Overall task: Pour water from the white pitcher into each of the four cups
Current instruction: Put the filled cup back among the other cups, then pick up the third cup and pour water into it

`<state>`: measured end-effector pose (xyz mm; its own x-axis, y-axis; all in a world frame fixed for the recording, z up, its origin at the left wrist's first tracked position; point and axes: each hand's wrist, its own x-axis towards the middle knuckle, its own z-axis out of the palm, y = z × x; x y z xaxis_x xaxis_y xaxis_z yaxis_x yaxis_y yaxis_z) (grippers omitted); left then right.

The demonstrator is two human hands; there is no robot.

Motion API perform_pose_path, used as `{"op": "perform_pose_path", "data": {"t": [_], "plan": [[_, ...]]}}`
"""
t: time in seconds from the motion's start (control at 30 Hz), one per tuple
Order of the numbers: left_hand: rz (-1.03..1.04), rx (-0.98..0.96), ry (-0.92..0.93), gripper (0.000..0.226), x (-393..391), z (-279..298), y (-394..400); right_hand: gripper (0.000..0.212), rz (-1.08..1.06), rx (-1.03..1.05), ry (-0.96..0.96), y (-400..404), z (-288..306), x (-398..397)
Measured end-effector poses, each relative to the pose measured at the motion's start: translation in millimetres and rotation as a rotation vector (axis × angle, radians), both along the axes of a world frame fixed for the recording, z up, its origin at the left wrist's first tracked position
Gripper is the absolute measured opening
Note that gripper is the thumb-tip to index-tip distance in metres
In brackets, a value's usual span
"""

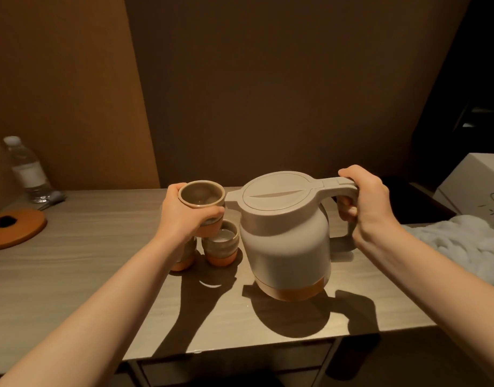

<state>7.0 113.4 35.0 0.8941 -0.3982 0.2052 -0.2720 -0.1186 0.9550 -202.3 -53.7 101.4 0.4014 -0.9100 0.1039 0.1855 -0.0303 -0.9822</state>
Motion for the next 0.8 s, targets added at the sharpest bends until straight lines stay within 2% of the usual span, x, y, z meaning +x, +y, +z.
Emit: {"op": "perform_pose_path", "data": {"t": [0.17, 0.3, 0.5, 0.67, 0.8], "plan": [[-0.033, -0.004, 0.037, 0.077, -13.8, -17.8, 20.9, 0.036, 0.032, -0.005, 0.005, 7.2, -1.7, -3.9], [-0.054, 0.053, -0.013, 0.08, -21.3, -29.0, 28.4, 0.038, 0.04, -0.015, 0.022, 9.9, -6.7, -2.2], [-0.138, 0.147, -0.062, 0.097, -32.7, -34.5, 34.7, 0.038, 0.05, -0.063, 0.103, 11.9, -12.8, 0.5], [-0.138, 0.235, -0.196, 0.086, -35.7, -30.2, 33.7, 0.039, 0.062, -0.067, 0.132, 9.5, -15.6, -0.1], [-0.133, 0.278, -0.236, 0.085, -32.3, -28.5, 33.3, 0.039, 0.068, -0.079, 0.148, 7.7, -16.8, 0.7]]}}
